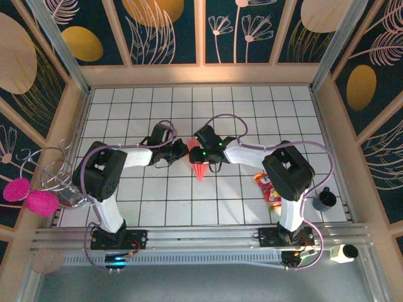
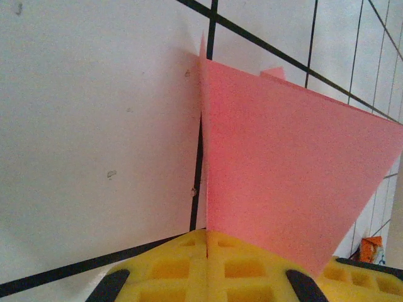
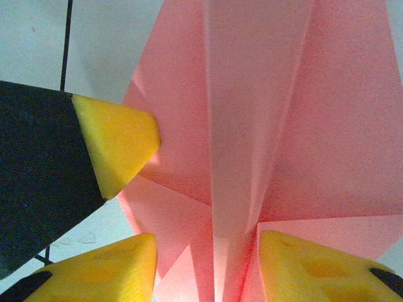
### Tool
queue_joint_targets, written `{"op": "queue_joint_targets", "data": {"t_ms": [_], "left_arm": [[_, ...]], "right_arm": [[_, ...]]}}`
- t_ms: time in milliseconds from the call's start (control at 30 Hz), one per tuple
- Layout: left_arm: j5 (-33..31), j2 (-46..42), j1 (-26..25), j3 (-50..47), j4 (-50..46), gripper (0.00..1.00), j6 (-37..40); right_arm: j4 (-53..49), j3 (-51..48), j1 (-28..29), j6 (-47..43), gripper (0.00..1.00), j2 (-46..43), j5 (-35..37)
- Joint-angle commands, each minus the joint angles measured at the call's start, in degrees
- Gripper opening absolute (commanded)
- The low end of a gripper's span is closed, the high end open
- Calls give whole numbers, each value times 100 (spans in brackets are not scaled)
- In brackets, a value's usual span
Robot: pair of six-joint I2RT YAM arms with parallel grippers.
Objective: Fold a paper plane with a square sheet of paper (pick it up from the middle)
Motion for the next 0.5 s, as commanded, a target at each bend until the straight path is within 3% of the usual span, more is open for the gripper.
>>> {"op": "queue_joint_targets", "data": {"t_ms": [0, 167, 467], "left_arm": [[-20, 87, 26, 110, -142, 0, 114], [-1, 55, 25, 130, -144, 0, 110], [42, 48, 25, 146, -138, 0, 86]], "right_arm": [[-74, -105, -3, 60, 46, -181, 184], [-103, -89, -3, 49, 39, -63, 111], [-289, 47, 59, -13, 45, 111, 38]]}}
